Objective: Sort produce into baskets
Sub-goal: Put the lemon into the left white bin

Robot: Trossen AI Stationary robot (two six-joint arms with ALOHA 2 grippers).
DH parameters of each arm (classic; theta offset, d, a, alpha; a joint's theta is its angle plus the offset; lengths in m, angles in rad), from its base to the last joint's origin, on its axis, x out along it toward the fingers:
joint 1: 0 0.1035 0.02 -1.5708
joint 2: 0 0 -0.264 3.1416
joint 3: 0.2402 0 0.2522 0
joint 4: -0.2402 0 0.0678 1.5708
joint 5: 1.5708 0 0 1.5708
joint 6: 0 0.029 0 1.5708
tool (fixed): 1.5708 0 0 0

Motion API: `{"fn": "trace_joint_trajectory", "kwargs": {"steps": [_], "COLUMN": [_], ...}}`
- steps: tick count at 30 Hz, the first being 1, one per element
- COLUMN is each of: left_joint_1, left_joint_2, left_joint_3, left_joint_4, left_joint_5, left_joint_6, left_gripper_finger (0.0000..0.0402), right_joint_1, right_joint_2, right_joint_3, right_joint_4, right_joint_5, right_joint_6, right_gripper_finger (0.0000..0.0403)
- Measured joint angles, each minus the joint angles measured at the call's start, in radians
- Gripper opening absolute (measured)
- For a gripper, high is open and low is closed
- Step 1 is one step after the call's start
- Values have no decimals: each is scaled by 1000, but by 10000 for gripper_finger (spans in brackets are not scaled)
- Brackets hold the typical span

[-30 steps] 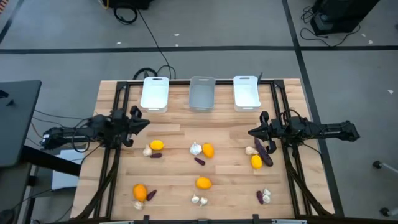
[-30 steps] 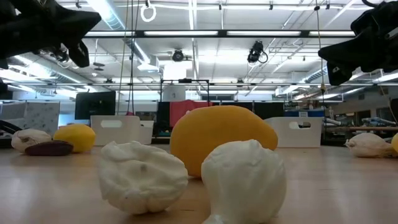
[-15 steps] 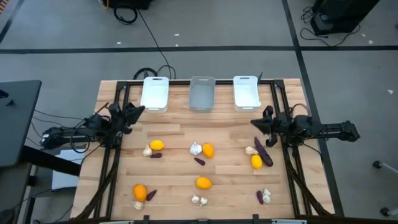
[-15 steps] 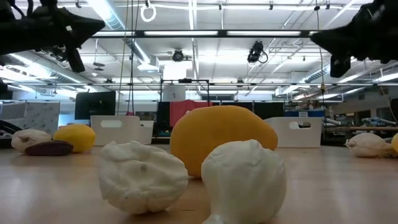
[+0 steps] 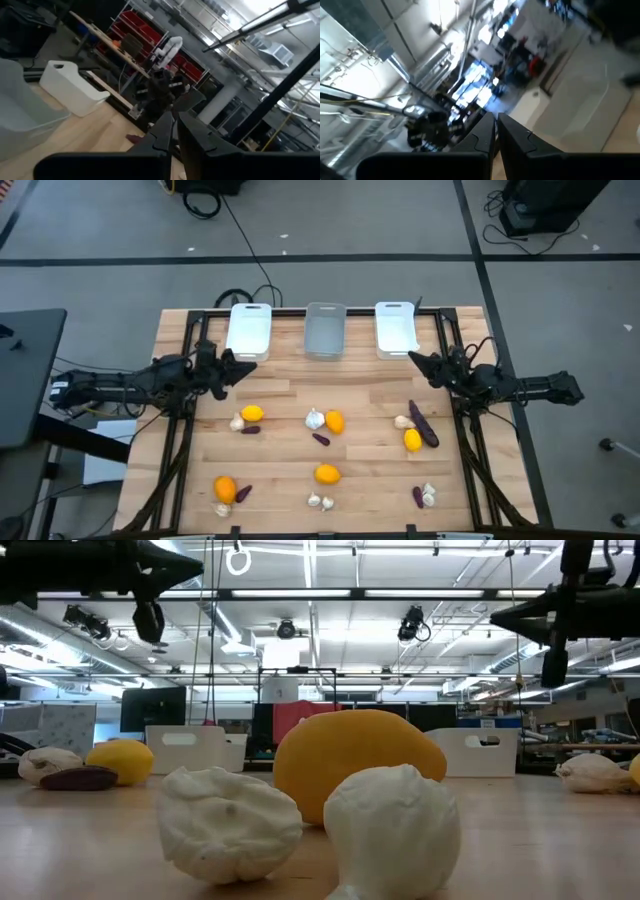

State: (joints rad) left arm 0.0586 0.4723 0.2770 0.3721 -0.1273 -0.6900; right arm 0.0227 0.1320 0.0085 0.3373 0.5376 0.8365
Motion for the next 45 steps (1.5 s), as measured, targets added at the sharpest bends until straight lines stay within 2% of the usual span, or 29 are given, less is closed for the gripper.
{"fn": "trace_joint_trajectory", "kwargs": {"steps": [4,8,12,15,19,23,28,32,38,45], "left_joint_1": [0,0,0,0,0,0,0,0,0,0], "left_joint_2": [42,63,95,113,127,142,210,272,344,409], "left_joint_3": [64,164,267,327,361,363,363,363,363,363], "left_joint_4": [-18,-162,-360,-417,-420,-464,-646,-748,-917,-1074], "left_joint_5": [20,62,77,101,130,131,131,134,157,153], "left_joint_6": [-23,-26,29,77,108,85,84,80,127,250], "left_gripper_finger": [63,107,149,165,168,168,168,168,169,199], "right_joint_1": [0,0,-18,-46,-87,-114,-139,-134,-73,16], "right_joint_2": [110,239,384,486,586,642,687,729,852,1026], "right_joint_3": [44,149,288,396,513,586,606,607,607,623], "right_joint_4": [4,7,10,14,49,100,85,75,-43,-62], "right_joint_5": [-79,-127,-83,5,86,6,-8,-134,-230,-246], "right_joint_6": [108,86,-11,79,126,92,-25,-117,-64,-86], "right_gripper_finger": [34,34,34,34,34,34,34,35,45,103]}}
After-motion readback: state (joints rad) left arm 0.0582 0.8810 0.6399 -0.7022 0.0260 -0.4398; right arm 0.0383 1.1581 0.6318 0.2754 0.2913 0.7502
